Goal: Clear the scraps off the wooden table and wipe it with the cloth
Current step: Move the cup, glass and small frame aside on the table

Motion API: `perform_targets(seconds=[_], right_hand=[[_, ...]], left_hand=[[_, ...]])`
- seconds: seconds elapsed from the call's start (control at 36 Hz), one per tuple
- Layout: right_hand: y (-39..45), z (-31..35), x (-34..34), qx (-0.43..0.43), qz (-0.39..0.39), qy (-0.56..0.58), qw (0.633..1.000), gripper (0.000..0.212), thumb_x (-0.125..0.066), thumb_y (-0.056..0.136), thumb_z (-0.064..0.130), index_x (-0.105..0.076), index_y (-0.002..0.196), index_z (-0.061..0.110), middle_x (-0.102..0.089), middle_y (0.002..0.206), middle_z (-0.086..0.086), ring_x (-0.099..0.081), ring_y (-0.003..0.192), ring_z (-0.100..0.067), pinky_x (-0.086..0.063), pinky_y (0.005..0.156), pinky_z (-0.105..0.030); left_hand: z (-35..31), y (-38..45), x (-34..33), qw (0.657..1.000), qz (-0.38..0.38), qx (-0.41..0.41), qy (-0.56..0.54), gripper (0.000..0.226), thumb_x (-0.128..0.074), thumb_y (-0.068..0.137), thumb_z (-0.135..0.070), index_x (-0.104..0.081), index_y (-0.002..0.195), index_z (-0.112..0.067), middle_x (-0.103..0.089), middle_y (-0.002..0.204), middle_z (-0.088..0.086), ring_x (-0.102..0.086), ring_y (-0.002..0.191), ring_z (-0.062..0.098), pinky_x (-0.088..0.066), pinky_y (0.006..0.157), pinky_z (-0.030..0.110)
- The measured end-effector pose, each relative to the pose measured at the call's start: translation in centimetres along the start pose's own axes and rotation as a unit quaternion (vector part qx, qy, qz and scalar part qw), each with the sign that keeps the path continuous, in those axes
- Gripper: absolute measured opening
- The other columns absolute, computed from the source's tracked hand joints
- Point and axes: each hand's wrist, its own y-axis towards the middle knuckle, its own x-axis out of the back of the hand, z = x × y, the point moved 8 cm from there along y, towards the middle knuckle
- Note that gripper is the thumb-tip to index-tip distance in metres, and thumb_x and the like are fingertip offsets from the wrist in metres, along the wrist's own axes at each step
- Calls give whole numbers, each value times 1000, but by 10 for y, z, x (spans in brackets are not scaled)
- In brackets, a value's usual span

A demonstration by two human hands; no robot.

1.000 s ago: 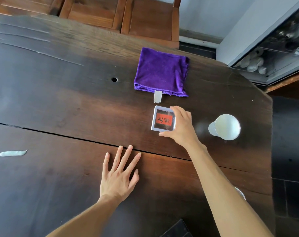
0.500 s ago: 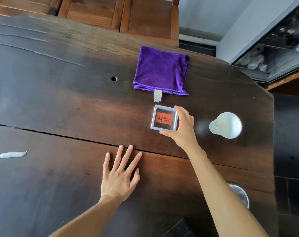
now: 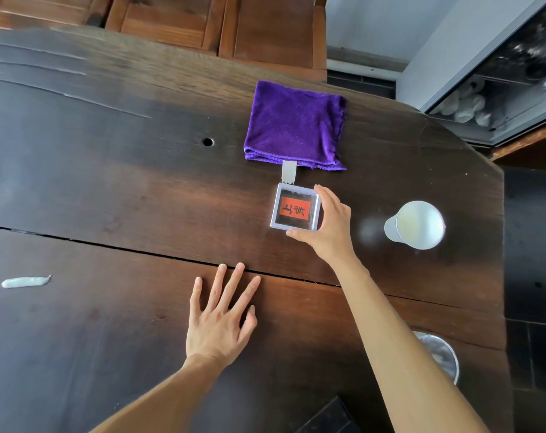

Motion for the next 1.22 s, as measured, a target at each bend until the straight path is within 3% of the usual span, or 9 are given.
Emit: perform_targets(seconds=[0.28, 0.47, 0.64, 0.83, 0.94, 1.06, 1.22], right_hand=[[-8, -2, 4, -29, 18, 52, 998, 116, -95, 67, 35, -23, 158, 27, -29, 163, 7, -22, 146, -15, -25, 117, -39], [-28, -10, 10, -50, 24, 81, 995, 115, -94, 69, 35, -22, 159, 28, -25, 164, 6, -29, 146, -21, -36, 118, -53], [-45, -21, 9, -73, 18, 94, 993, 111, -92, 70, 40, -24, 158, 32, -24, 165, 7, -31, 147, -20, -40, 116, -54], [-70, -30, 9, -101, 7, 99, 990, 101, -88, 74, 47, -29, 155, 34, -29, 163, 8, -41, 140, -13, -45, 113, -46], [-86, -33, 8, -121, 2, 90, 989, 82, -75, 86, 50, -33, 154, 32, -35, 160, 7, -44, 137, -10, -45, 112, -38], [-108, -31, 7, -149, 14, 86, 985, 60, -62, 96, 49, -41, 149, 31, -46, 154, 6, -48, 134, -11, -39, 100, -25], [-147, -12, 17, -152, 18, 88, 984, 52, -59, 99, 46, -45, 146, 29, -49, 151, 6, -52, 131, -11, -39, 95, -22]], left_hand=[[1, 0, -4, 1000, -2, 0, 2, 61, -31, 100, -49, -22, 160, -44, -11, 172, -7, -8, 159, 23, -12, 125, 60], [2, 1, -3, 1000, -7, 0, 2, 61, -33, 100, -48, -22, 160, -43, -11, 172, -7, -8, 159, 23, -11, 125, 60], [2, 0, -4, 1000, -5, 0, 4, 60, -29, 101, -49, -20, 160, -44, -11, 172, -7, -6, 159, 22, -11, 125, 60], [2, 1, -3, 1000, -8, 4, 2, 58, -23, 103, -50, -18, 160, -46, -11, 172, -8, -4, 159, 21, -8, 125, 58], [2, 1, -6, 1000, -3, -1, 3, 57, -14, 104, -53, -15, 160, -46, -8, 172, -8, -3, 159, 21, -7, 125, 58], [2, 2, -6, 1000, 3, 4, -1, 56, -21, 104, -50, -14, 160, -46, -6, 172, -10, -1, 159, 20, -7, 125, 57], [2, 1, 1, 999, 35, 8, -24, 56, -20, 104, -51, -10, 159, -50, -1, 172, -13, 6, 159, 17, 5, 126, 52]])
